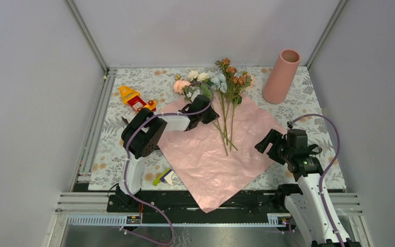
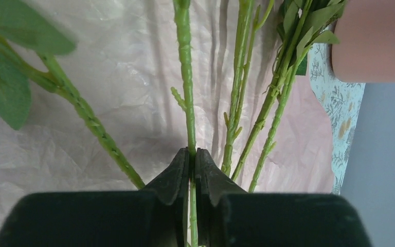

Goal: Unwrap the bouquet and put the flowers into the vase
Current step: Pick up the fake flower from the wrapping paper.

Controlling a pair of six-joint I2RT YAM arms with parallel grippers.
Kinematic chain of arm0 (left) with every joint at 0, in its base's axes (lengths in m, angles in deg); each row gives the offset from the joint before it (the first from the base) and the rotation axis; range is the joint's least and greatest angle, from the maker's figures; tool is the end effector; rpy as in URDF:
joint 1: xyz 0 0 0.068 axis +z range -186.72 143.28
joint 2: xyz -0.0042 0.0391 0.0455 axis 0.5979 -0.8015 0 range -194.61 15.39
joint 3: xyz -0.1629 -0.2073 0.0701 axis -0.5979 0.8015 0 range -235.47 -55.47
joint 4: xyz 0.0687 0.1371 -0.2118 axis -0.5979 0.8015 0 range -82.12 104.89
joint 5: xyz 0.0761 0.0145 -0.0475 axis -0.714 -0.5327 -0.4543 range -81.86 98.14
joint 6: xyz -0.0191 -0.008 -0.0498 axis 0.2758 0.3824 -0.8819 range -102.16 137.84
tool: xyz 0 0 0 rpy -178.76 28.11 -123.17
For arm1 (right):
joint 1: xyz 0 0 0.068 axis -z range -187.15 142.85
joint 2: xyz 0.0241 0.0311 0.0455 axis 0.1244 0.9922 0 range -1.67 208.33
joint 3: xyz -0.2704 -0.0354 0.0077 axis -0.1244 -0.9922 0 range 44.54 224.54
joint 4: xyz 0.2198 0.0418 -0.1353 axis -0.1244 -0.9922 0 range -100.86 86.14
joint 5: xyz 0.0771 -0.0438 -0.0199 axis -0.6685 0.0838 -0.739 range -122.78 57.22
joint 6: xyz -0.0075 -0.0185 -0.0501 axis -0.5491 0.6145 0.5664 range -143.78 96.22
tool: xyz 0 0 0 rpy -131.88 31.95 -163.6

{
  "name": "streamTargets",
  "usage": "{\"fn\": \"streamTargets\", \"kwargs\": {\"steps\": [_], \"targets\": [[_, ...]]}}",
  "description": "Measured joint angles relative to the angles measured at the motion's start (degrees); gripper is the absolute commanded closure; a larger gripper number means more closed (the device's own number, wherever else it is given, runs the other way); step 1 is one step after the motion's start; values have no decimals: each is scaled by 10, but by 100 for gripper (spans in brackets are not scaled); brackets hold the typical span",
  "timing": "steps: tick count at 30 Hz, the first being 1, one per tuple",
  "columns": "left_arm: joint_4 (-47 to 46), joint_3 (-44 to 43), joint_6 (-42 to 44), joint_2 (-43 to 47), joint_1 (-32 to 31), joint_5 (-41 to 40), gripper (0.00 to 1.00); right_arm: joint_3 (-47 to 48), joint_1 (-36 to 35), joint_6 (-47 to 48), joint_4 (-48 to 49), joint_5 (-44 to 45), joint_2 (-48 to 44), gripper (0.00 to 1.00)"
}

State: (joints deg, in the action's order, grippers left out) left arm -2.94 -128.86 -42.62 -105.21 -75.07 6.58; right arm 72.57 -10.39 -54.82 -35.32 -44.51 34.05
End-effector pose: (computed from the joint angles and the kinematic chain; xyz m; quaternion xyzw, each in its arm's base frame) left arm 0.3559 -0.2804 0.1367 -0.1772 0.8747 -0.3345 0.3027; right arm 0.1403 0.0153 0.2257 0.1732 0.8827 0.2141 0.3809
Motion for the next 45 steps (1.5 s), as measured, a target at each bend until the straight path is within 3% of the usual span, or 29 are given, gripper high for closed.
{"fn": "streamTargets", "kwargs": {"steps": [8,18,25,33,45], "targets": [[-68,65,8,44,0,-1,100,0,0,2,0,0,-1,17],[-210,159,59,209,-1,18,100,6,0,11,-17,-29,-16,15],[-298,222,95,305,-5,142,100,66,0,12,19,-158,-17,20],[-382,346,60,384,-36,286,100,125,-4,-50,158,-276,31,24],[-421,391,28,453,-123,296,100,156,-163,-115,296,-237,110,29]]}}
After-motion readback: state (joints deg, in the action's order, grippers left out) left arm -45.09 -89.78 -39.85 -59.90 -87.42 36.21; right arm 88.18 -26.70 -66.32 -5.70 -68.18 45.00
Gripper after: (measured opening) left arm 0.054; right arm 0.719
